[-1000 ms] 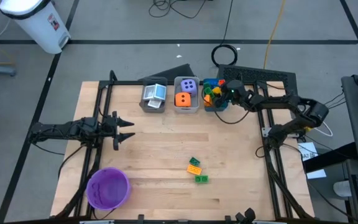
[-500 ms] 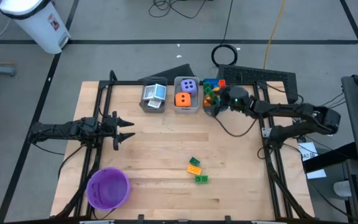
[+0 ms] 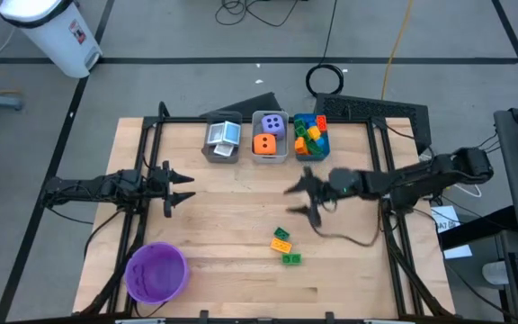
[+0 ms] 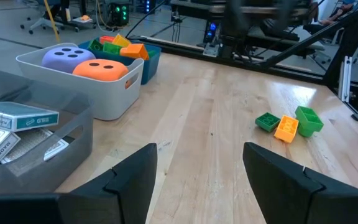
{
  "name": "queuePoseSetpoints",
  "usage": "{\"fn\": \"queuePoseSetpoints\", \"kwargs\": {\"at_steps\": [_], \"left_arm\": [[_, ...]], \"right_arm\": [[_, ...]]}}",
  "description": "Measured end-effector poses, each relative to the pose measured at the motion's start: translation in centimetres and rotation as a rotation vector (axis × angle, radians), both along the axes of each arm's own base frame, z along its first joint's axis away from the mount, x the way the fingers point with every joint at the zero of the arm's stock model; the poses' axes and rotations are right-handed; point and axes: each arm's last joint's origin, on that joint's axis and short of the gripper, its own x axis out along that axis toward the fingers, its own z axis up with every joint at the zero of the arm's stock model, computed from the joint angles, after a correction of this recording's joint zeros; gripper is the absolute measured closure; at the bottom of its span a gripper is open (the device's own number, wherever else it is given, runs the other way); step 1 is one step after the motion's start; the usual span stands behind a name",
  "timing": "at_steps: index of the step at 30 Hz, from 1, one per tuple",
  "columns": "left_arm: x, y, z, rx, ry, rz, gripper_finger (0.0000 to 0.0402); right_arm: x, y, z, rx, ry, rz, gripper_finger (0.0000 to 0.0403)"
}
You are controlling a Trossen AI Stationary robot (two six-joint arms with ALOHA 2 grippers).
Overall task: Pick & Place Toys
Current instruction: Put the green game piece into the blue bin
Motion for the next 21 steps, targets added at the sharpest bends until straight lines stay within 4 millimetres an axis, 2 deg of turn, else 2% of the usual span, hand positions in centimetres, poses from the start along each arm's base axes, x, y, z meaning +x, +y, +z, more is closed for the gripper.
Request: {"fn": "queuePoseSetpoints", "kwargs": {"at_steps": [5, 8, 12, 17, 21], "left_arm": [[0.0, 0.0, 0.0, 0.0, 0.0, 0.0, 0.0155], [0.0, 0.0, 0.0, 0.0, 0.0, 0.0, 0.0155], [0.0, 0.0, 0.0, 0.0, 0.0, 0.0, 0.0156], [0.0, 0.0, 0.0, 0.0, 0.001, 0.0, 0.0156], [0.0, 0.0, 0.0, 0.0, 0.001, 0.0, 0.0156]], "right_arm": [[0.7, 5.0, 0.1, 0.018, 0.046, 0.167, 0.0135], [1.2, 7.4, -0.1, -0.033, 0.151, 0.205, 0.0135], [1.7, 9.6, -1.0, -0.109, 0.315, 0.218, 0.0135], [2.2, 11.9, -3.1, -0.118, 0.378, 0.241, 0.0135], [2.2, 13.0, -5.0, -0.15, 0.433, 0.202, 0.0135]]}}
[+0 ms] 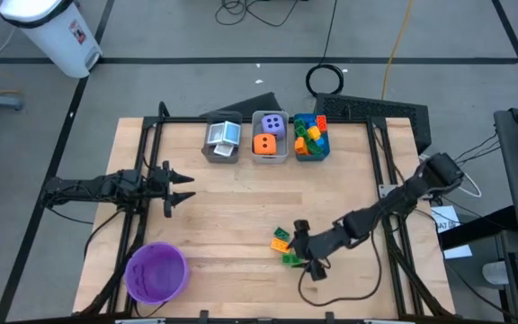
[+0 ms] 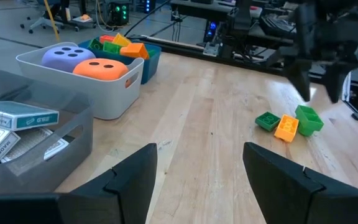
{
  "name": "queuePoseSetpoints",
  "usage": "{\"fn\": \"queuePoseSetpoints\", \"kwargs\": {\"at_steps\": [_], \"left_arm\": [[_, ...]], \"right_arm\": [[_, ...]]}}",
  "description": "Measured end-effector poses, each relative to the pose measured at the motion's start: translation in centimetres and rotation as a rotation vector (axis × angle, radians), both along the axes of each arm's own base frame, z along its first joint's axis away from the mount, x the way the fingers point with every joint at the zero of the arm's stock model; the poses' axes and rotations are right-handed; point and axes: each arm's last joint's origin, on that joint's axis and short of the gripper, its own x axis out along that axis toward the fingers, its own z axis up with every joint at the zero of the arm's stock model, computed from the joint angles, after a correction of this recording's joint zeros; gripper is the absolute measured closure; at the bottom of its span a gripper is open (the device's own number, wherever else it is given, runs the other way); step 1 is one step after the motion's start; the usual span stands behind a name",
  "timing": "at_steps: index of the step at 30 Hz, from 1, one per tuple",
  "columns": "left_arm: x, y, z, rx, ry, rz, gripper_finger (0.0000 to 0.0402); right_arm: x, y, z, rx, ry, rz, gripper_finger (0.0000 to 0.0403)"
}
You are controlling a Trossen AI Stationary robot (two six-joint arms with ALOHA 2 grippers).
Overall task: Pick & Place Toys
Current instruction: Put the green game piece into the blue bin
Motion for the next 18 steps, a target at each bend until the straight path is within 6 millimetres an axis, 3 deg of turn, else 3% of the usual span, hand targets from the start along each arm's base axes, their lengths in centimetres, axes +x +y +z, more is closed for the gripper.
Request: {"fn": "queuePoseSetpoints", "kwargs": {"at_steps": [8, 18], "left_arm": [[0.0, 0.0, 0.0, 0.0, -0.001, 0.0, 0.0155], [0.0, 0.0, 0.0, 0.0, -0.001, 0.0, 0.0156]], "right_arm": [[-0.3, 1.6, -2.5, 0.014, 0.079, -0.019, 0.0135], [-0.2, 1.6, -4.0, -0.016, 0.135, -0.02, 0.0153]]}}
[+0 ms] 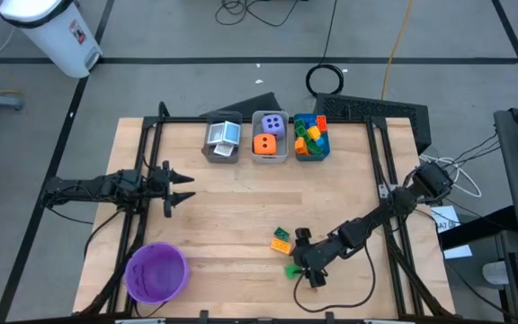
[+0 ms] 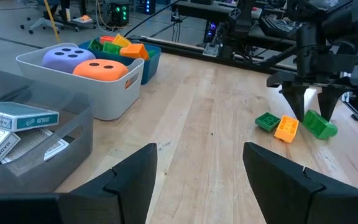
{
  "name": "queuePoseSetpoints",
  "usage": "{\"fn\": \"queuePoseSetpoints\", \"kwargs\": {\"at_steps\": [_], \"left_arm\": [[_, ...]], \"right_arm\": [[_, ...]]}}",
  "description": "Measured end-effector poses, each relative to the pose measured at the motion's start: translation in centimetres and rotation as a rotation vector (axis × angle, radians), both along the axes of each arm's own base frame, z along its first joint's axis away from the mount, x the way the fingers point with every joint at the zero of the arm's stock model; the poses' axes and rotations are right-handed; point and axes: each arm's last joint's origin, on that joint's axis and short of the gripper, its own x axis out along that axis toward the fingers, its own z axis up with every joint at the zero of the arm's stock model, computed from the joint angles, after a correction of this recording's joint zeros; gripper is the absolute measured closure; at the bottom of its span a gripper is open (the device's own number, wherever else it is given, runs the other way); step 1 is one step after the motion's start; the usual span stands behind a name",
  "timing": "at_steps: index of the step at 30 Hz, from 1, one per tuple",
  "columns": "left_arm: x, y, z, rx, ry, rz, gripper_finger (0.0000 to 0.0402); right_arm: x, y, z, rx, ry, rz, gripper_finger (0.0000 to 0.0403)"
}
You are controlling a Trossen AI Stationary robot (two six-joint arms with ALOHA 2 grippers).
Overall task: Pick & Place Toys
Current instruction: Put the green game piece into the blue bin
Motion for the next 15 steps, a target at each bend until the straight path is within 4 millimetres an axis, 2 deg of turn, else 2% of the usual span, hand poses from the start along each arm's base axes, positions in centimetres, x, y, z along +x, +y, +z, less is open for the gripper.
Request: {"fn": "queuePoseSetpoints", "kwargs": {"at_steps": [8, 15], "left_arm": [[0.0, 0.0, 0.0, 0.0, 0.0, 0.0, 0.0156], [0.0, 0.0, 0.01, 0.0, 0.0, -0.001, 0.0156]], "right_arm": [[-0.39, -0.11, -0.31, 0.0, 0.065, 0.038, 0.0188], [-0.68, -0.34, 0.04, -0.053, 0.065, 0.102, 0.026]]}}
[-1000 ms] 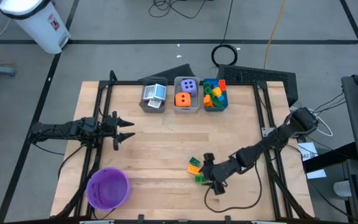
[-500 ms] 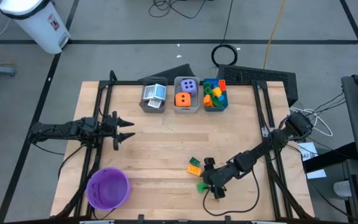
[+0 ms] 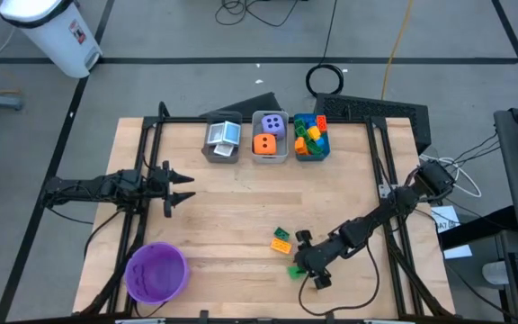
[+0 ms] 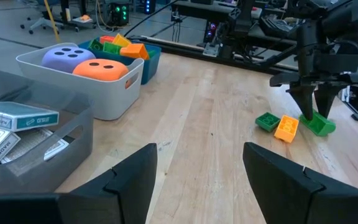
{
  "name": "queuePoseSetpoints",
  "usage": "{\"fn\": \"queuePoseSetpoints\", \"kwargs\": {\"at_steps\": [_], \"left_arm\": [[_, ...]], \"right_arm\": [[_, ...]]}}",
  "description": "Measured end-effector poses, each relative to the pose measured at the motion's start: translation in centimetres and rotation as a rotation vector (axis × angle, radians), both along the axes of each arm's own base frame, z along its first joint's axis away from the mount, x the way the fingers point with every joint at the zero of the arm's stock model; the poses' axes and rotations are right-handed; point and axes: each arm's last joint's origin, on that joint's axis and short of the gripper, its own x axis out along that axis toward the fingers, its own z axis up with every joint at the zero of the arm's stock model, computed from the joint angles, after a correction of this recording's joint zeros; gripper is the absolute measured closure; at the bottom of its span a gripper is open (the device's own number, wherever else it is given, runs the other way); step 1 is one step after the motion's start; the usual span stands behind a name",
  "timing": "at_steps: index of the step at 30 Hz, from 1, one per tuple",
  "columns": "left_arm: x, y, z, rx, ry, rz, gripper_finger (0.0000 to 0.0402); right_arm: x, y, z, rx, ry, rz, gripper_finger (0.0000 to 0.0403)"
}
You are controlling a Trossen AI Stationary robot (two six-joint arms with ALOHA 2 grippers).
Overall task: Pick & Place Toys
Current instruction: Put the green game piece into the blue bin
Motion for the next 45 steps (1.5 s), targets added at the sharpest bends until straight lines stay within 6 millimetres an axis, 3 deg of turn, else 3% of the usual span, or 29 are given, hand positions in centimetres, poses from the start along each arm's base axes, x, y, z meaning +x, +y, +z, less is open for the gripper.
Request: {"fn": "queuePoseSetpoints", "kwargs": {"at_steps": [7, 15, 23, 29, 36, 45], "left_arm": [[0.0, 0.0, 0.0, 0.0, 0.0, 0.0, 0.0156], [0.0, 0.0, 0.0, 0.0, 0.0, 0.0, 0.0156], [0.0, 0.0, 0.0, 0.0, 0.0, 0.001, 0.0155], [0.0, 0.0, 0.0, 0.0, 0.0, 0.0, 0.0155], [0.0, 0.0, 0.0, 0.0, 0.0, 0.0, 0.0155], [0.0, 0.0, 0.0, 0.0, 0.0, 0.0, 0.0156]], "right_arm": [[-0.1, -0.3, 0.9, -0.003, -0.024, 0.011, 0.0335], [-0.1, -1.0, 2.2, 0.011, -0.059, -0.012, 0.0324], [-0.5, -3.0, 6.6, 0.078, -0.181, -0.069, 0.0331], [-1.2, -6.5, 11.2, 0.053, -0.38, -0.201, 0.0323], [-3.5, -11.8, 16.5, -0.046, -0.631, -0.431, 0.0329], [-5.6, -19.8, 18.9, -0.216, -0.728, -0.753, 0.0325]]}}
